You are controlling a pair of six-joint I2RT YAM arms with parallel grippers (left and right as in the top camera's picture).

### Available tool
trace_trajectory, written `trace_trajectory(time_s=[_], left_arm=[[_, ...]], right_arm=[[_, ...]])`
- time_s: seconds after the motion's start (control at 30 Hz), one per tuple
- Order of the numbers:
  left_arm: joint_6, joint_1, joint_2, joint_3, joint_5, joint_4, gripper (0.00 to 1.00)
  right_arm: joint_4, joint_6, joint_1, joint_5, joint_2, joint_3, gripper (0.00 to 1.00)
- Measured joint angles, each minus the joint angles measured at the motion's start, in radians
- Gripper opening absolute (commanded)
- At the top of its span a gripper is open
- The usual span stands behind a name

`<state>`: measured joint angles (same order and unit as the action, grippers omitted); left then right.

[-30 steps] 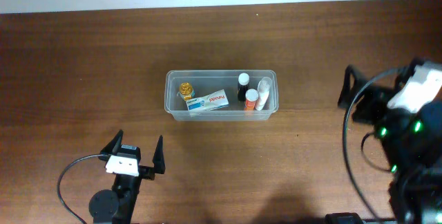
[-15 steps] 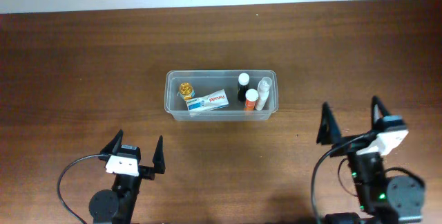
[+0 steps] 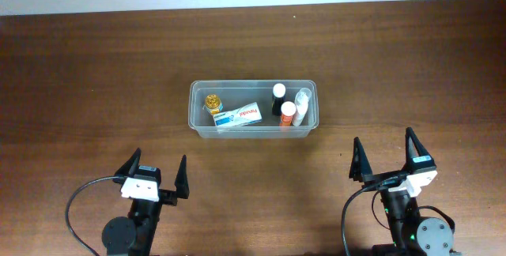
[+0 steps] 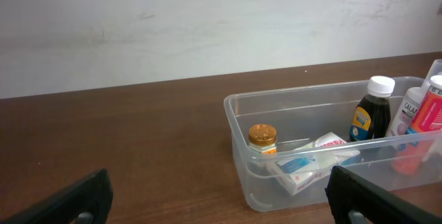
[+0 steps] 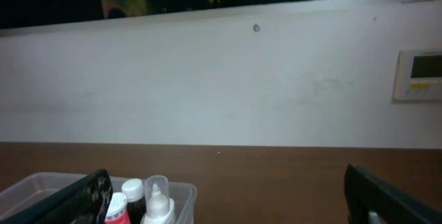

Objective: Pack container

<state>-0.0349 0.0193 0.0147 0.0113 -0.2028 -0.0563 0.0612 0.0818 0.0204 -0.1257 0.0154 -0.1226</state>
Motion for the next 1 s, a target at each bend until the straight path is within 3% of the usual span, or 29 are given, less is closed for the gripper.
trace_trajectory(time_s=[0.47,1.0], left_arm=[[0.0,0.0,0.0,0.0,0.0,0.0,0.99],[0.0,0.0,0.0,0.0,0.0,0.0,0.99]], right_arm=[[0.02,-0.013,0.0,0.0,0.0,0.095,0.98],[-0.125,-0.112,0.0,-0.011,0.0,0.11,0.98]])
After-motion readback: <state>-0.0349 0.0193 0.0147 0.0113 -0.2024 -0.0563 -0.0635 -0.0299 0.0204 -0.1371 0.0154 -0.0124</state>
